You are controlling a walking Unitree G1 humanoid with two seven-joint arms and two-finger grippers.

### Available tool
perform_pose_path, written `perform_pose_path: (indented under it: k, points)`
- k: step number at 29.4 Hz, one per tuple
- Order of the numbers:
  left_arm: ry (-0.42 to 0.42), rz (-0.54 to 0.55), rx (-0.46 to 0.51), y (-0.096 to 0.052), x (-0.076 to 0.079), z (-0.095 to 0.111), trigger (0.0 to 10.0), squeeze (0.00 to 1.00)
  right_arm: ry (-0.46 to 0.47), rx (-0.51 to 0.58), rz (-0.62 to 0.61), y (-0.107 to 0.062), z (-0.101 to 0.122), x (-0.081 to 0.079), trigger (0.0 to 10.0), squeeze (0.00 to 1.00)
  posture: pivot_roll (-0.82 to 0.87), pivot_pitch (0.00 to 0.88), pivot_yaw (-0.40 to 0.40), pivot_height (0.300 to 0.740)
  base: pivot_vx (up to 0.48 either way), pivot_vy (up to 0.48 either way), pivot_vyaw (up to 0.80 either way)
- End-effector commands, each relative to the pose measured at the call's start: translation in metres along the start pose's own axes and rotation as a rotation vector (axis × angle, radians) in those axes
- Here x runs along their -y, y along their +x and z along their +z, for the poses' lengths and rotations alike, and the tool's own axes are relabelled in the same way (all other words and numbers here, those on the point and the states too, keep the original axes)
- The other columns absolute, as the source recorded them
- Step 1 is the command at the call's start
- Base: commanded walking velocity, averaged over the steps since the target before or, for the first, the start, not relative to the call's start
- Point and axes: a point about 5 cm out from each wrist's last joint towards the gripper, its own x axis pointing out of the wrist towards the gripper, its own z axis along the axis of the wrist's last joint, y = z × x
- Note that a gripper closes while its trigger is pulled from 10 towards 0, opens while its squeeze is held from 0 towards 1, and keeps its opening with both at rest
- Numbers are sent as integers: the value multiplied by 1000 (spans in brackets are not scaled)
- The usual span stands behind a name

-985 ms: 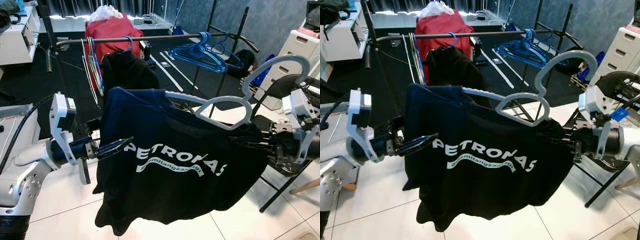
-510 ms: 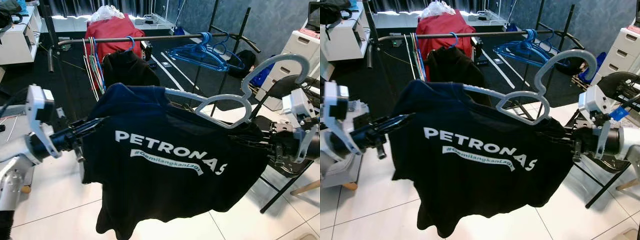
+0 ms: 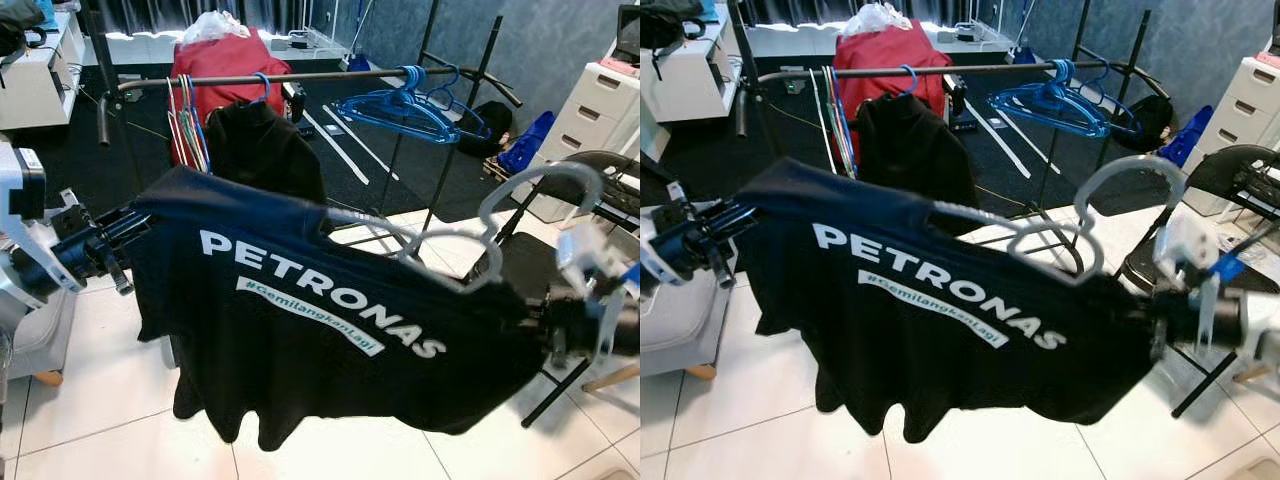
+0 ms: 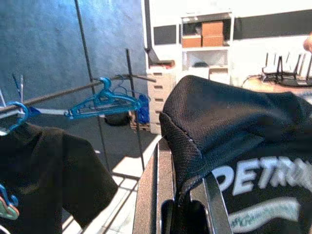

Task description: Hang hanger

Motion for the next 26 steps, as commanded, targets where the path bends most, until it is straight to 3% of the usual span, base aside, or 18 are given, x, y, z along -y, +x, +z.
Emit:
perform_pose_path:
  k: [1,2,3,4,6,7,9,11,13,16,20,25,26]
  points:
    - [28,193,102,-9,-21,17,4588,0,47,-79,27,-2,-9,-8,0,0,-34,76,-67,740,0,0,0]
    - [28,193,102,-9,-21,17,4588,0,47,-79,27,-2,-9,-8,0,0,-34,76,-67,740,0,0,0]
    - [16,219,117,-7,-23,17,8667,0,50,-83,53,1,-9,-12,0,0,-34,76,-67,740,0,0,0]
    - [6,229,123,-1,-23,15,9216,0,47,-85,85,5,-7,-16,0,0,-39,75,-62,740,0,0,0]
    - [-10,237,127,5,-22,11,9059,0,35,-80,109,9,-5,-20,0,0,-40,73,-62,740,0,0,0]
    - [-19,240,129,9,-21,8,9843,0,27,-75,122,12,-3,-22,0,0,-40,73,-62,740,0,0,0]
    - [-24,247,127,12,-21,6,9843,0,21,-63,132,14,0,-23,0,0,-39,70,-61,740,0,0,0]
    - [-36,346,92,17,-27,-5,10000,0,-6,-2,157,16,14,-27,0,0,-37,66,-58,740,0,0,0]
    - [-36,346,92,17,-27,-5,10000,0,-6,-2,157,16,14,-27,0,0,-37,66,-58,740,0,0,0]
    - [-57,552,0,13,-45,-25,10000,0,-56,60,192,16,33,-33,0,0,-38,64,-57,740,0,0,0]
    - [-80,693,-162,7,-50,-57,10000,0,-116,117,185,13,53,-33,0,0,-36,56,-56,740,0,0,0]
    - [-119,675,-240,10,-42,-74,10000,0,-160,133,146,10,62,-29,0,0,-39,57,-56,740,0,0,0]
    - [-140,613,-288,14,-32,-84,10000,0,-180,140,106,8,65,-24,0,0,-39,57,-56,740,0,0,0]
